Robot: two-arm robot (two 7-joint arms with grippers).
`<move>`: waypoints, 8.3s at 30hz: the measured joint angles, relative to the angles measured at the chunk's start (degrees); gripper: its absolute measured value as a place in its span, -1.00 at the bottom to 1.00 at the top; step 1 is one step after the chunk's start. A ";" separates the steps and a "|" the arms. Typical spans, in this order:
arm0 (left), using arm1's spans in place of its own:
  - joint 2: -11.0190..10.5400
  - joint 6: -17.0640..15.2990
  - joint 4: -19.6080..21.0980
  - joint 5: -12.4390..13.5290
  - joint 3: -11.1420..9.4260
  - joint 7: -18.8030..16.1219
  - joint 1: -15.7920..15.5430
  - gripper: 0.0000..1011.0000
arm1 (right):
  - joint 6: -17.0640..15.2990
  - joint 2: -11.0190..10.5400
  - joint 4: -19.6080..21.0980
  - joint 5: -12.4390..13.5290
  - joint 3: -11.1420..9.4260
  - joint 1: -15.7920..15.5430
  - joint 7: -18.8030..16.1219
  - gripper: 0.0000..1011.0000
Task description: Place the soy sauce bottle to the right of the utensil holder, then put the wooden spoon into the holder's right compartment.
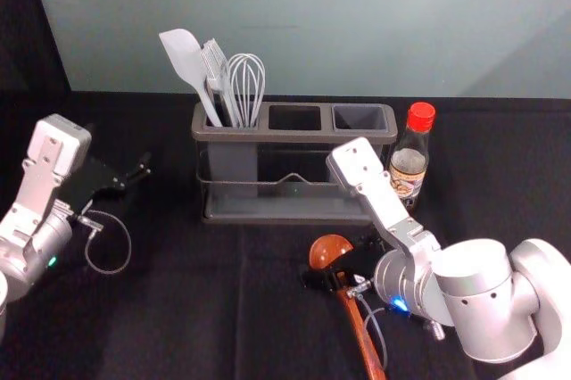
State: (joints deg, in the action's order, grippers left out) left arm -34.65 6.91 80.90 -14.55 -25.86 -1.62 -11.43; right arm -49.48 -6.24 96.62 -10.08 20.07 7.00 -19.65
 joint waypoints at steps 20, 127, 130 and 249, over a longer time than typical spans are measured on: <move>0.00 0.00 0.00 0.00 0.00 0.00 0.00 0.99 | -2.73 -0.16 1.46 -2.09 -0.61 0.34 -3.20 0.99; 0.00 0.00 0.00 0.00 0.00 0.00 0.00 0.99 | 62.56 -9.36 7.65 -0.73 -7.90 -9.22 7.86 0.66; 0.00 0.00 0.00 0.00 0.00 0.00 0.00 0.99 | 65.98 -9.22 5.93 -0.36 -7.62 -8.35 8.78 0.66; 0.00 0.00 0.00 0.00 0.00 0.00 0.00 0.99 | 88.59 -4.76 -29.63 14.47 -2.22 23.87 -5.74 0.66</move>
State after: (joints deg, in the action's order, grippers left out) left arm -34.64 6.90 80.90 -14.55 -25.86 -1.62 -11.43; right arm 39.11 -10.99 66.99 4.40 17.85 30.87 -25.39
